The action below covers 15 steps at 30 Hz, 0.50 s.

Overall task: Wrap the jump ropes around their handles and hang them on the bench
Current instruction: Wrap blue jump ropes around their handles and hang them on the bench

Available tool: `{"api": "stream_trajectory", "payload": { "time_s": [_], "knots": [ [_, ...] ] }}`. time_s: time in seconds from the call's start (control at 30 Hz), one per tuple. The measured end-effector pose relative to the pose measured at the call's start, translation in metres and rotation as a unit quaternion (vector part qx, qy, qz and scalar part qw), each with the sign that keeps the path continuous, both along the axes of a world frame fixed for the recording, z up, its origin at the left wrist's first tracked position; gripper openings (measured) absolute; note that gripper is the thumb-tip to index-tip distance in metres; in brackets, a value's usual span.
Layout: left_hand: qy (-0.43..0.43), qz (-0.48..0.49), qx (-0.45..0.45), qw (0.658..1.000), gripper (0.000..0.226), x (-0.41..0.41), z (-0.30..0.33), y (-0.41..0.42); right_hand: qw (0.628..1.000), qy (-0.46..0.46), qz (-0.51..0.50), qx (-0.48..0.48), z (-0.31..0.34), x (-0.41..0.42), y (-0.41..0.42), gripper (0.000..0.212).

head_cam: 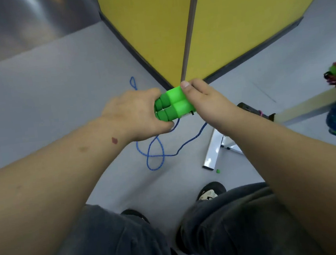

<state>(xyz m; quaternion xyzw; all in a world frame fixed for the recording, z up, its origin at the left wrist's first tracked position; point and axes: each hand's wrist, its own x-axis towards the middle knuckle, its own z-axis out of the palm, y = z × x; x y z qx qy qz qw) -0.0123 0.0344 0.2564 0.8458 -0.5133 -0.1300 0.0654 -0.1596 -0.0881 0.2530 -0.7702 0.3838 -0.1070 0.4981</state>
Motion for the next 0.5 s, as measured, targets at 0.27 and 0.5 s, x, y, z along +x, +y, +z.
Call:
{"api": "stream_trajectory", "payload": {
  "time_s": [0.27, 0.5],
  "knots": [
    [-0.075, -0.017, -0.019, 0.997, 0.052, -0.031, 0.107, 0.049, 0.989, -0.13, -0.017, 0.071, 0.084, -0.027, 0.054, 0.034],
    [-0.096, -0.012, -0.073, 0.993, 0.048, -0.041, 0.104, 0.062, 0.991, -0.117, -0.05, -0.032, 0.088, -0.02, 0.057, 0.047]
  ]
}}
